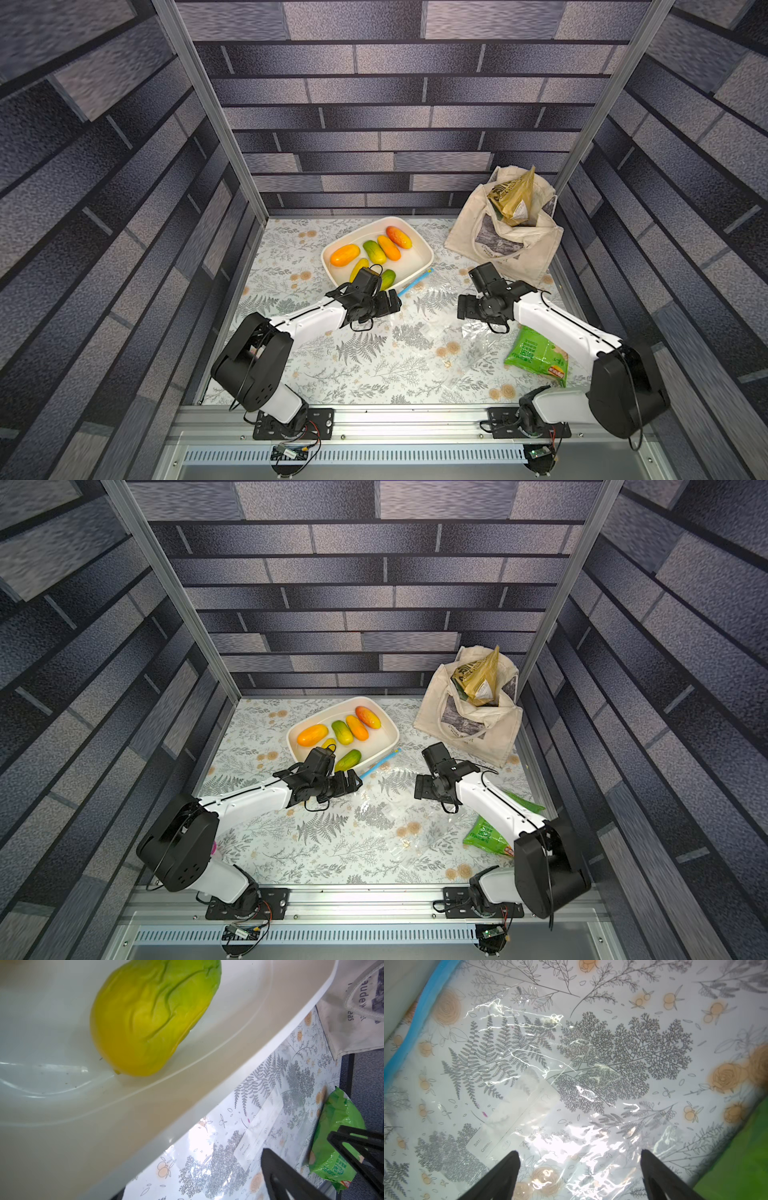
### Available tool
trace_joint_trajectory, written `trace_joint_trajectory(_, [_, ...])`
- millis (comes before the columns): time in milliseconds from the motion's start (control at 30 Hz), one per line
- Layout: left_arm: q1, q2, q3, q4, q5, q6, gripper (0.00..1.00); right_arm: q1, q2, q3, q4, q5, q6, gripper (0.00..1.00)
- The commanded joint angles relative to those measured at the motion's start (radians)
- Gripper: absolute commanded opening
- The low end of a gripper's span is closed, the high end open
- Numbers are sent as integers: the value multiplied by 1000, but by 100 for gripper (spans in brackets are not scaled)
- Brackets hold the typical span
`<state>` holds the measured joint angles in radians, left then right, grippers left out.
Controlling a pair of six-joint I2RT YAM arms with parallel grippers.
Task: Place the mango in a zip-top bag and seal the zipper
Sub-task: Move the basket to the center of the board, then pick up the zipper food storage bag at the center of the board.
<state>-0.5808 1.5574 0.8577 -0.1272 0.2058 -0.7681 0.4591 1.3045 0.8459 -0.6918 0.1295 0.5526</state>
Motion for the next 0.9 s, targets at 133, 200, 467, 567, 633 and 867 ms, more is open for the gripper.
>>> trace_joint_trajectory(133, [31,53,68,-11,43,65,100,7,-147,-219,-2,-72,291,93])
trace_joint_trajectory(200, [41,62,80,-8,63,72,100,7,-119,-249,60,-108,315,91])
trace_joint_trajectory(467, [61,31,88,-19,83,82,100,6,-56,-323,242,-104,390,78])
trace_joint_trajectory(567, [73,25,59,51,143,60,100,7,-40,-350,318,-102,407,64])
trace_joint_trajectory(633, [80,20,42,112,203,43,100,7,-21,-361,365,-95,415,53])
trace_joint_trajectory(867, [94,-63,28,182,285,57,100,0,-11,-322,410,-53,382,20])
